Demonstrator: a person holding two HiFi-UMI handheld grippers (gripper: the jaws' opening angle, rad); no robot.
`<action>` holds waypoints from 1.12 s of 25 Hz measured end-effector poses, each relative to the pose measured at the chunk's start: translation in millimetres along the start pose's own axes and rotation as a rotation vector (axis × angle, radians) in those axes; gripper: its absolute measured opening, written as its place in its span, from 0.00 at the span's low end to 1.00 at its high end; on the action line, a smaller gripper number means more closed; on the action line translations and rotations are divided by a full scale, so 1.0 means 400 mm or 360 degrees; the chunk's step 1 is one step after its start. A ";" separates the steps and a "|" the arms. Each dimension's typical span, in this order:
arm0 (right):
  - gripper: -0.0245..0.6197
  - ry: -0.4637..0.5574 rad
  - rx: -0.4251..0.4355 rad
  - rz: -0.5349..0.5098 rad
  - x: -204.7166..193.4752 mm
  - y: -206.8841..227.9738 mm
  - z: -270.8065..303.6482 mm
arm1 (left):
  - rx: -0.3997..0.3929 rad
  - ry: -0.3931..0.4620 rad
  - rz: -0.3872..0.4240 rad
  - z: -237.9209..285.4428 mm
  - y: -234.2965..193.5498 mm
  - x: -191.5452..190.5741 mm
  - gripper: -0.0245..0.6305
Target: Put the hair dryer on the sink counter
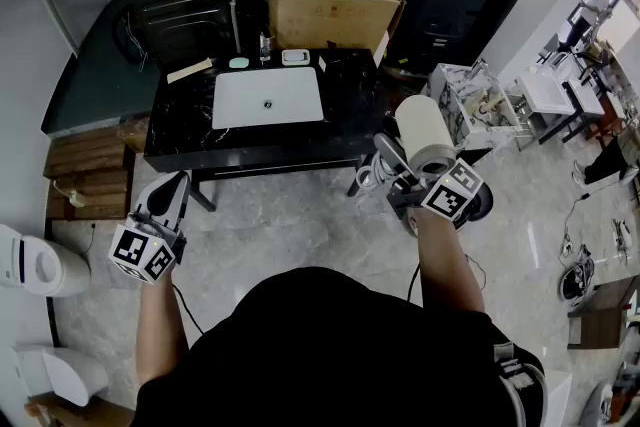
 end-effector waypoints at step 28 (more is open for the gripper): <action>0.31 0.0043 0.0021 0.0095 0.005 0.234 -0.154 | -0.0102 -0.0056 0.0081 0.236 0.209 0.029 0.06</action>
Point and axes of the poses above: the fingertips, and each gripper's own axes: z forward along the fingers, y to its right, x out of its top, the point moved 2 cm from there along -z, backward along the fingers, and after that the axes turned 9 degrees about -y, right-handed, at the moved point
